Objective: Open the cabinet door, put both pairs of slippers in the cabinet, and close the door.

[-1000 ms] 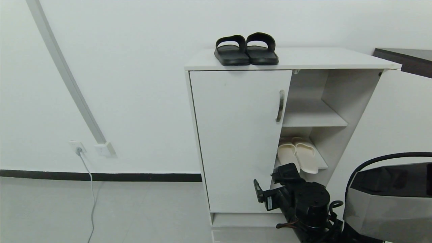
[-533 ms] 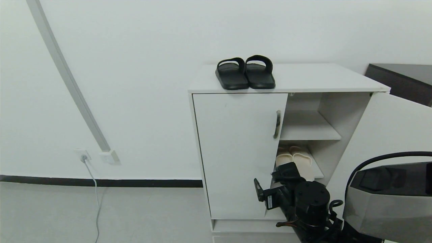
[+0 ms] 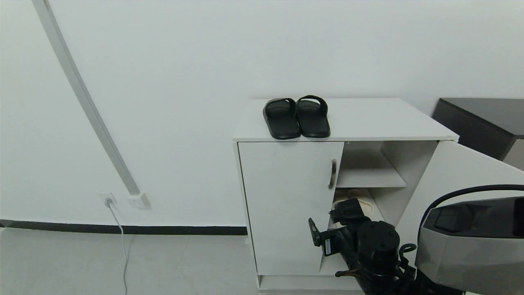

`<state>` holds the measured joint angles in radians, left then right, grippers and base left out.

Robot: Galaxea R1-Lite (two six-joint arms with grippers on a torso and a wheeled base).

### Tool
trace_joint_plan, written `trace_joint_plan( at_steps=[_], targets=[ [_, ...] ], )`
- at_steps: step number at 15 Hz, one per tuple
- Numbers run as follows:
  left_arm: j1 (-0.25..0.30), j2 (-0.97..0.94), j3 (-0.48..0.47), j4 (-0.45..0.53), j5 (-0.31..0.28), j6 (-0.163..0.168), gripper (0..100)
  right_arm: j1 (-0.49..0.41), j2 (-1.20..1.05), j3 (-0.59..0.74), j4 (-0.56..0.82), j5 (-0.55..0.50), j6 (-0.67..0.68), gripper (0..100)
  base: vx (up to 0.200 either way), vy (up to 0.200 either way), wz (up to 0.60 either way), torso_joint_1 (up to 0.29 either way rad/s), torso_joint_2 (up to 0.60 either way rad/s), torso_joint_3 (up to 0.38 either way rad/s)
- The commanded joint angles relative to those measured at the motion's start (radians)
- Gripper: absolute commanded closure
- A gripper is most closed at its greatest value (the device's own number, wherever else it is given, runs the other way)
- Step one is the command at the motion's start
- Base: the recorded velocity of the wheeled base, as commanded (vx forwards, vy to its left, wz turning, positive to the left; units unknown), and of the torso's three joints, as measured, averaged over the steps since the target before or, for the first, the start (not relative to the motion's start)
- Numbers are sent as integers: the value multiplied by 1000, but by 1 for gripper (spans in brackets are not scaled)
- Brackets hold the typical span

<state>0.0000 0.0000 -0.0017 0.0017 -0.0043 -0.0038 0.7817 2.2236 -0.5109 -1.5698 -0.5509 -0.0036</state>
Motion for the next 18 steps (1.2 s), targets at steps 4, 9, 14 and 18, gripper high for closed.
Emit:
trace_joint_plan(
  at_steps=[4, 9, 14, 18],
  targets=[
    [0, 2, 0, 0, 0, -1, 100, 1, 2, 0, -1, 0, -1, 0, 0, 0, 0, 203, -520, -316],
    [-2, 2, 0, 0, 0, -1, 100, 1, 2, 0, -1, 0, -1, 0, 0, 0, 0, 236, -557, -322],
    [-2, 0, 0, 0, 0, -1, 100, -2, 5, -3, -1, 0, -1, 0, 0, 0, 0, 259, -582, -327],
    [0, 2, 0, 0, 0, -1, 100, -6, 1, 3, -1, 0, 1, 0, 0, 0, 0, 189, -406, -227]
  ],
)
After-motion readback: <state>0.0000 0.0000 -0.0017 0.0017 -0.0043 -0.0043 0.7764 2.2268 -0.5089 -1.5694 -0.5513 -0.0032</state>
